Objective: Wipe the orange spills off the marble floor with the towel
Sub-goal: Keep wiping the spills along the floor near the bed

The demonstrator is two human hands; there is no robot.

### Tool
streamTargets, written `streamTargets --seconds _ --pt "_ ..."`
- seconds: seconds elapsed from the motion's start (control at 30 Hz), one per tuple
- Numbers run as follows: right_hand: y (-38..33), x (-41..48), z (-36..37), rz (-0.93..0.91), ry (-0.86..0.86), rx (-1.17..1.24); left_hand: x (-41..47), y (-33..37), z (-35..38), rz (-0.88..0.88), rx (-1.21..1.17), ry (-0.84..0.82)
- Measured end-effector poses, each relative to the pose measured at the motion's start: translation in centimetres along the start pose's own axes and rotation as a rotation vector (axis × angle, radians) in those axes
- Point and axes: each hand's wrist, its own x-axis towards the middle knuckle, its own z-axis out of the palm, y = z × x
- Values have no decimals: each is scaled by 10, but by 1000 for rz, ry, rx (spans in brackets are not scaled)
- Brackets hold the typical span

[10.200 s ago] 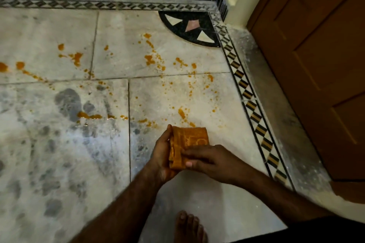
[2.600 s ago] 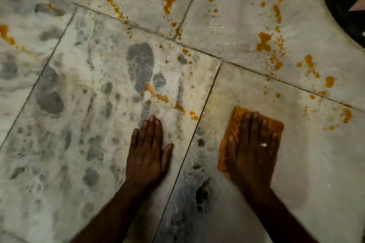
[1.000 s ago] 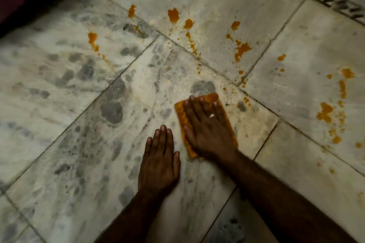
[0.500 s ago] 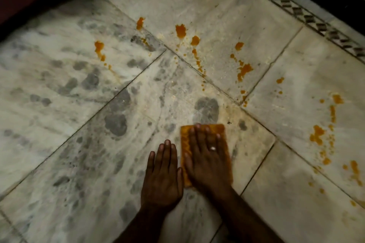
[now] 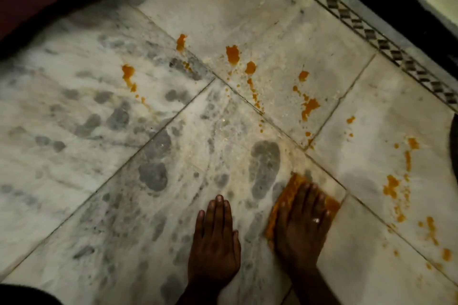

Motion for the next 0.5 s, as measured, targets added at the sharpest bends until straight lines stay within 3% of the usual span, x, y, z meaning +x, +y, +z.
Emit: streamTargets --seconds 0.1,0.27,0.33,0.4,0.5 --pt "-39 -14 3 -262 -16 9 2 2 1 12 13 50" --pt "-76 64 -9 -702 4 -16 5 -2 4 -16 12 11" --pt "-73 100 -16 -695 15 -56 8 -3 -1 8 -22 9" --pt "-62 115 -20 -565 17 -76 15 -12 -8 -25 -50 17" --pt "-49 97 -17 -288 19 -31 56 -49 -18 -246 -63 39"
